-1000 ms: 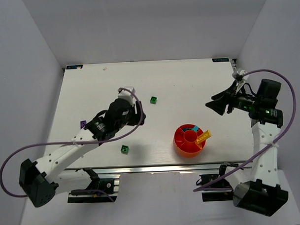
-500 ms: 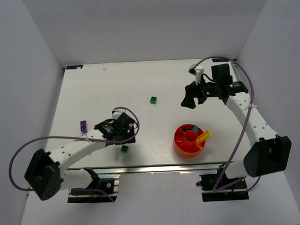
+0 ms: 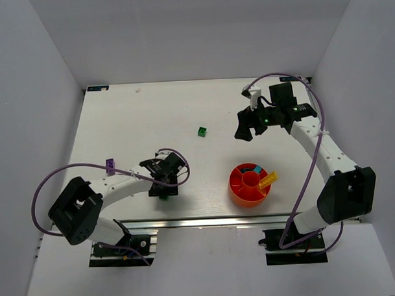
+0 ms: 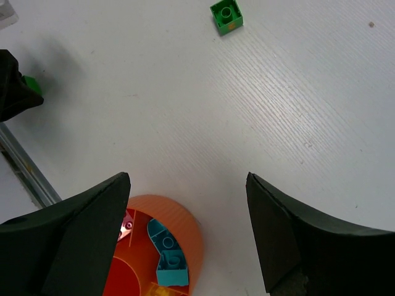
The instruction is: Sort the legos into containers by color
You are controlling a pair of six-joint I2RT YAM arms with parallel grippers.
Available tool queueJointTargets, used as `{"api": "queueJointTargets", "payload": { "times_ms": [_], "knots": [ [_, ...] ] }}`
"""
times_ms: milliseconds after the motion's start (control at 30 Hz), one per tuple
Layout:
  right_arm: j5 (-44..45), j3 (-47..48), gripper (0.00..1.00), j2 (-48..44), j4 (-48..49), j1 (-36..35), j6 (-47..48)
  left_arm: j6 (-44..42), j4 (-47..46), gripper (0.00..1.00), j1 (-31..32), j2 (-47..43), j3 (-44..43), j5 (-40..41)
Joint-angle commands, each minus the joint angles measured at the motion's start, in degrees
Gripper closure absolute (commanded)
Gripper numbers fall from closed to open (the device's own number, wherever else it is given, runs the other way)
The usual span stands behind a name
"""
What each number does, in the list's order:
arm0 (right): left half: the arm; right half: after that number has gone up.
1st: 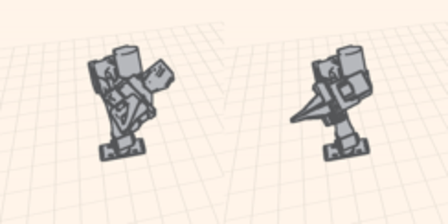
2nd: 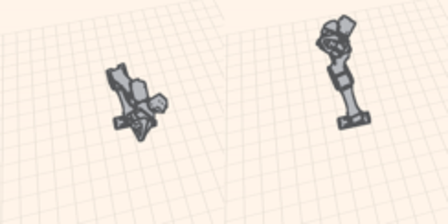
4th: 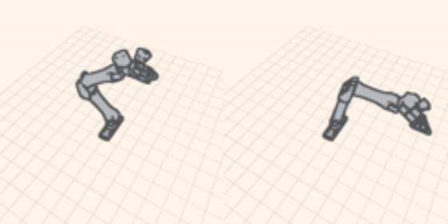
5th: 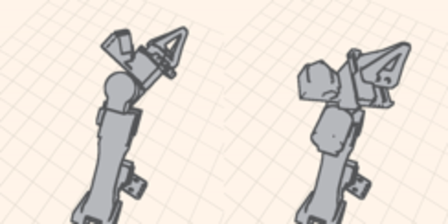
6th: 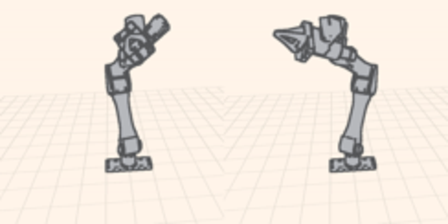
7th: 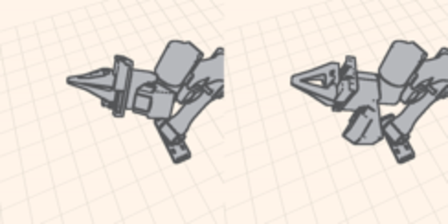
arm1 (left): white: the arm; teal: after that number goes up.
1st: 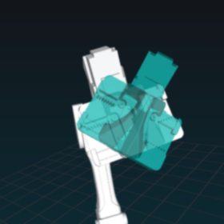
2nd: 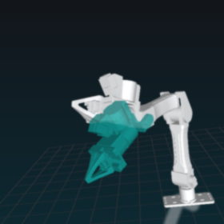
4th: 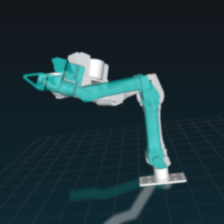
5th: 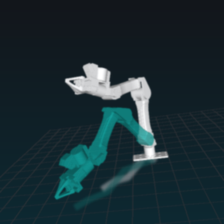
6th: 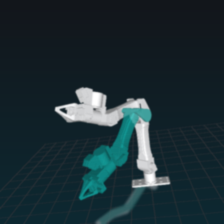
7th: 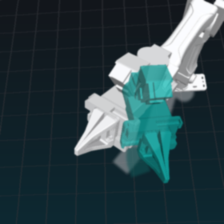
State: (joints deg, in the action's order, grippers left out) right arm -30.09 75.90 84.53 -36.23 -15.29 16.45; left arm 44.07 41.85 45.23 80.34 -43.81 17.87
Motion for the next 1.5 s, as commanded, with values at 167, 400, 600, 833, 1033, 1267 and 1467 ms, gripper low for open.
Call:
{"api": "queueJointTargets", "payload": {
  "times_ms": [167, 400, 600, 833, 1033, 1267, 1467],
  "knots": [
    [0.1, -2.9, 0.19, -5.6, 2.9, 0.1, -0.5, -0.5, -2.3, 0.41, 0.2, 1.5, -0.8, -0.9],
    [0.4, -5.6, 0.21, -8.6, 4.1, 0.2, -0.6, -2.0, -1.5, 0.85, 0.2, -3.8, -1.5, -2.2],
    [2.7, -8.6, 0.67, -12.9, 6.4, 0.8, -1.6, -14.1, -19.6, 1.00, 1.3, -17.3, 1.5, -24.9],
    [5.7, -11.5, 1.00, -17.4, 9.5, 3.2, -4.1, -12.6, -41.2, 1.00, 6.3, -12.1, 0.3, -45.5],
    [5.4, -12.4, 1.00, -19.6, 9.8, 5.2, -4.8, -17.3, -48.3, 1.00, 12.6, -5.5, -5.5, -45.4],
    [3.6, -12.6, 1.00, -20.2, 9.2, 6.7, -5.3, -23.9, -49.2, 1.00, 14.5, -2.2, -10.6, -41.3],
    [2.8, -12.6, 1.00, -21.0, 9.4, 7.6, -5.8, -26.2, -51.8, 1.00, 14.5, 2.5, -13.5, -39.9]
  ]
}}
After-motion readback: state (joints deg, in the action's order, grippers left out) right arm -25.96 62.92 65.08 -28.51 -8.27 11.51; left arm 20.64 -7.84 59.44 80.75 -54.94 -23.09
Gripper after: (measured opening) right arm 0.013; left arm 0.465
